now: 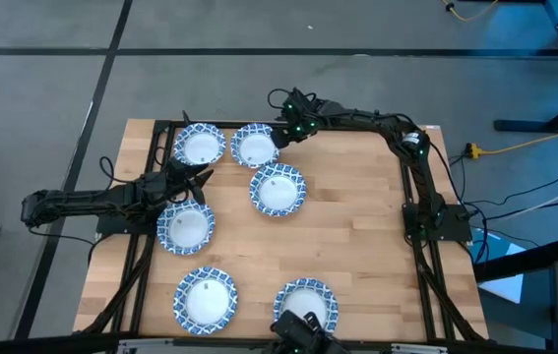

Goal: Nest bowls inside each other
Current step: Stack the white bowl on top of the white bowl

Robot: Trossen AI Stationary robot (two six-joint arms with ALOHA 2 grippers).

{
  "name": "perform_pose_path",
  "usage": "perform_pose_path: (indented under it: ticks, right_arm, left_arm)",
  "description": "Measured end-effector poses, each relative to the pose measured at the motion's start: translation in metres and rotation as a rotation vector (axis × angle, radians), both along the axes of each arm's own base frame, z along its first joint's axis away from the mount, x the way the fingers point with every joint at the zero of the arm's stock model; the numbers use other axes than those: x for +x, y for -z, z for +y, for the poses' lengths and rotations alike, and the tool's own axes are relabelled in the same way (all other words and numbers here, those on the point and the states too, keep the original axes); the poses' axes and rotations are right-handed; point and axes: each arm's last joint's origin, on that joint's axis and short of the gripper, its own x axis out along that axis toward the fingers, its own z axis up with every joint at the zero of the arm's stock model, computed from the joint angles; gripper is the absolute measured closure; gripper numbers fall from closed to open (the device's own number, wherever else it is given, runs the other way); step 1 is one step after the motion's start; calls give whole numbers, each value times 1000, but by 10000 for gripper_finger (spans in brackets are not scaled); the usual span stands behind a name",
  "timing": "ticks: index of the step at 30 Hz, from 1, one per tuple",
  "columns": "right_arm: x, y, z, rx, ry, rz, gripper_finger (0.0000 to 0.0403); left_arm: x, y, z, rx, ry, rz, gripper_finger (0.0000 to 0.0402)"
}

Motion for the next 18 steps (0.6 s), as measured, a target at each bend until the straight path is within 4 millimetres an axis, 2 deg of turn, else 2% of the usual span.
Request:
perform_pose_path:
  ticks: [5, 13, 18]
  right_arm:
    - [3, 3, 2, 16, -19, -13, 162]
    - [12, 26, 8, 59, -46, 13, 161]
    - [13, 28, 8, 53, -45, 12, 166]
  left_arm:
    - [0, 0, 0, 0, 0, 0, 269]
    - [0, 0, 0, -14, -3, -11, 269]
    - [0, 0, 0, -14, -3, -12, 269]
